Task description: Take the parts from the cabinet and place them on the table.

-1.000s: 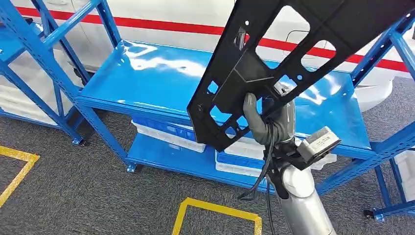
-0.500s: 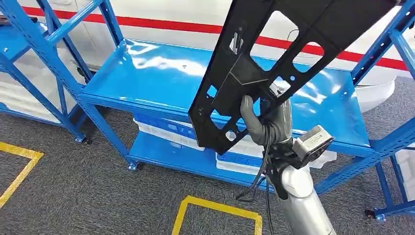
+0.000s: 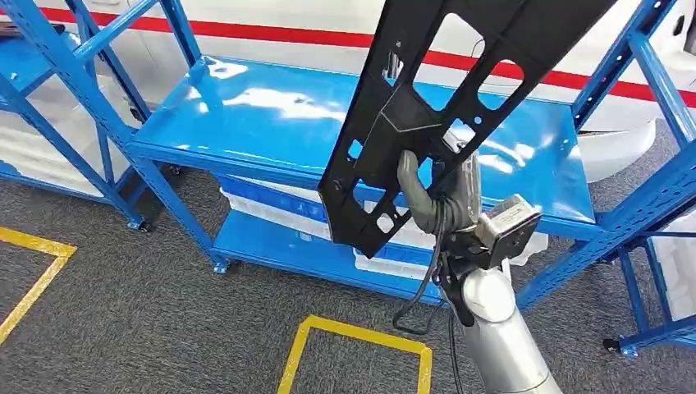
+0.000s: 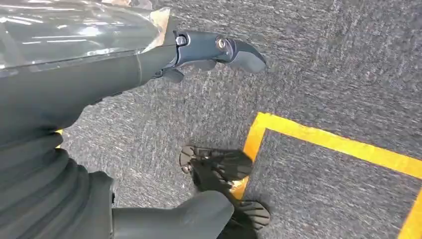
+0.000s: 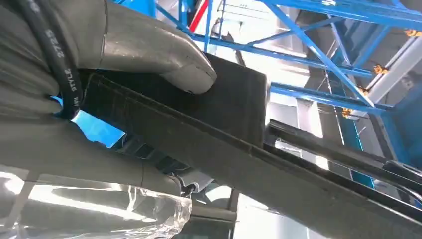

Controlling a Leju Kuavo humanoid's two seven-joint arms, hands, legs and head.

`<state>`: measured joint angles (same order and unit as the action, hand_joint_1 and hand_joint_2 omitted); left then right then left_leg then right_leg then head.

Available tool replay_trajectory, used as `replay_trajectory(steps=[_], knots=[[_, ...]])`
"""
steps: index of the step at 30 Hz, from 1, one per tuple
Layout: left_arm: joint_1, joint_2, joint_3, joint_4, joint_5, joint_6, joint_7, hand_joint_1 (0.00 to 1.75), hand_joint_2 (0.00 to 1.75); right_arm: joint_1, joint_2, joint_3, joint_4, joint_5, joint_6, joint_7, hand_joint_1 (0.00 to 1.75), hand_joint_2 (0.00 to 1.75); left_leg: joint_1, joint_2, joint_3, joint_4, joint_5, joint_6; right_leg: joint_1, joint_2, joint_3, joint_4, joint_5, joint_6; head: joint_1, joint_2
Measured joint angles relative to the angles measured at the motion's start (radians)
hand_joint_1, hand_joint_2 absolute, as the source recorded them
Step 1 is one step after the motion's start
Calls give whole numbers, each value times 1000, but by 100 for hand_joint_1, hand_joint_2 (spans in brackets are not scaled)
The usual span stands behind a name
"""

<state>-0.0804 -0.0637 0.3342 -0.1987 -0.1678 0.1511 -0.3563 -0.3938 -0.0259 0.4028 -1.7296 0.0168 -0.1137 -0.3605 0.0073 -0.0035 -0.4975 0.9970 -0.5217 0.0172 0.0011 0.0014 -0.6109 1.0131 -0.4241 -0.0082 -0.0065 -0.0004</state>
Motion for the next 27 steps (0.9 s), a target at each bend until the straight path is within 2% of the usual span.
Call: replay_trajectory(steps=[1, 2, 3, 4, 5, 6, 7, 8, 9, 10, 11, 12, 13, 14, 15, 16, 18, 19, 20, 21, 22, 23, 24, 25, 26, 27], knots=[[-1, 0, 0, 0, 0, 0, 0, 0, 175, -1, 1, 0, 3, 2, -2, -3, 175, 175, -4, -1, -6, 7, 7, 1, -4, -3, 0, -2, 6, 6, 1, 0], [-1, -1, 0, 0, 0, 1, 0, 0, 175, 0, 1, 0, 6, 5, -6, -11, 175, 175, -9, 0, -8, 5, 9, 6, -9, -4, -1, -3, 11, 14, -4, 0], [-1, 0, 0, 0, 0, 3, 0, 0, 175, 1, 1, 1, 9, 9, -9, -16, 175, 175, -12, 0, -10, 1, 17, 15, -10, -4, -1, -8, 19, 25, -2, 0], [-1, -1, 0, 0, -1, 3, 0, 0, 175, 1, 0, 0, 11, 11, -11, -20, 175, 175, -9, 3, -16, -19, 34, 24, -1, -1, -1, -9, 24, 31, -3, 0], [-4, -5, 0, 0, -2, 3, 0, 0, 175, 1, -2, 0, 14, 13, -12, -22, 175, 175, -1, 12, -13, -29, 51, 28, -4, -2, -18, 10, -2, 27, -3, 0], [-5, -5, 0, 0, -2, 3, 0, 0, 175, -1, -2, 0, 16, 15, -13, -23, 175, 175, -1, 12, -28, -32, 64, 43, -2, 0, -46, 69, -60, 14, 4, 0], [-5, -5, 0, 0, -2, 3, 0, 0, 175, 1, -3, 0, 18, 17, -13, -25, 175, 175, -2, 12, -40, -32, 73, 37, -4, -1, -64, 133, -104, 7, 6, 0], [-5, -6, 0, 0, -3, 3, 0, 0, 175, 3, -3, 0, 20, 20, -13, -25, 175, 175, -2, 12, -53, -31, 81, 38, -8, -1, -84, 207, -143, 5, 5, 0], [-5, -7, 0, 0, -4, 3, -1, 0, 175, 4, -3, 0, 24, 21, -13, -27, 175, 175, -2, 14, -69, -29, 92, 37, -10, -1, -99, 277, -166, 11, 6, 0], [-5, -9, 0, 0, -6, 3, -2, 0, 175, 6, -5, 1, 27, 24, -14, -29, 175, 175, -2, 14, -83, -28, 102, 34, -13, -1, -95, 301, -160, 24, 7, 0], [-5, -13, 0, 0, -10, 3, -2, 0, 175, 6, -5, 1, 29, 25, -14, -32, 175, 175, -1, 15, -96, -26, 111, 31, -17, -1, -70, 281, -137, 38, 7, 0], [-5, -14, 0, 0, -11, 3, -2, 0, 175, 6, -5, 1, 31, 26, -14, -32, 175, 175, 0, 15, -110, -22, 119, 27, -21, -1, -28, 227, -107, 53, 7, 0], [-5, -17, 0, 0, -12, 3, -2, 0, 175, 5, -5, 1, 31, 26, -14, -34, 175, 175, 2, 14, -124, -14, 125, 21, -24, -2, 31, 141, -82, 63, 6, 0], [-5, -17, 0, 0, -12, 3, -2, 0, 175, 4, -4, 1, 31, 26, -14, -35, 175, 175, 2, 14, -135, -2, 129, 16, -27, -3, 95, 48, -83, 63, 8, 0], [-6, -18, 0, 0, -13, 3, -2, 0, 175, 3, -3, 2, 30, 27, -15, -36, 175, 175, -3, 13, -149, 9, 132, 10, -19, -1, 142, -18, -111, 55, 8, 0], [-6, -18, 0, 0, -14, 3, -2, 0, 175, 5, -3, 1, 30, 29, -16, -37, 175, 175, -3, 13, -151, 10, 140, 2, -13, 1, 126, -16, -114, 46, 4, 0], [-5, -18, 0, 0, -18, 3, -3, 0, 175, 8, -4, 1, 30, 32, -17, -38, 175, 175, -2, 13, -152, 9, 152, -6, -12, 1, 112, -12, -109, 37, 3, 0], [-4, -18, 0, 0, -20, 3, -2, 0, 175, 9, -4, 1, 31, 36, -18, -39, 175, 175, 2, 12, -157, 12, 155, -12, -27, 0, 106, -15, -100, 22, 2, 0], [-5, -18, 0, 1, -21, 3, -2, 0, 175, 9, -3, 1, 30, 40, -19, -40, 175, 175, 6, 9, -166, 27, 123, -18, -29, -3, 107, -15, -90, 12, 3, 0], [-4, -18, 0, 1, -21, 2, -2, 0, 175, 10, -2, 1, 30, 44, -20, -41, 175, 175, 7, 9, -178, 67, 63, -22, -27, -4, 97, -15, -81, -3, 2, 0], [-4, -19, 0, 1, -23, 0, -2, 0, 175, 10, 0, 1, 30, 47, -22, -43, 175, 175, 8, 7, -197, 137, -3, -27, -25, -4, 86, -14, -69, -9, -2, 0], [-4, -19, 0, 1, -23, 0, -3, 0, 175, 12, 0, 1, 30, 49, -25, -43, 175, 175, 9, 5, -218, 214, -51, -31, -22, -4, 73, -12, -59, -11, 0, 0], [-4, -19, 0, 1, -23, 0, -2, 0, 175, 14, 0, 1, 30, 51, -28, -44, 175, 175, 10, 5, -233, 284, -77, -34, -19, -4, 60, -12, -50, -11, -1, 0], [-4, -19, 0, 1, -23, 0, -2, 0, 175, 18, 0, 1, 30, 53, -29, -45, 175, 175, 11, 6, -233, 323, -76, -35, -17, -4, 48, -11, -40, -10, 0, 0], [-4, -19, 0, 1, -23, 0, -2, 0, 175, 21, 0, 1, 30, 53, -29, -46, 175, 175, 12, 5, -211, 318, -49, -33, -16, -4, 35, -9, -30, -9, 0, 0], [-4, -19, 0, 1, -23, -1, -2, 0, 175, 22, 0, 1, 30, 53, -29, -46, 175, 175, 12, 6, -170, 270, -14, -30, -16, -4, 22, -7, -23, -5, -1, 0]])
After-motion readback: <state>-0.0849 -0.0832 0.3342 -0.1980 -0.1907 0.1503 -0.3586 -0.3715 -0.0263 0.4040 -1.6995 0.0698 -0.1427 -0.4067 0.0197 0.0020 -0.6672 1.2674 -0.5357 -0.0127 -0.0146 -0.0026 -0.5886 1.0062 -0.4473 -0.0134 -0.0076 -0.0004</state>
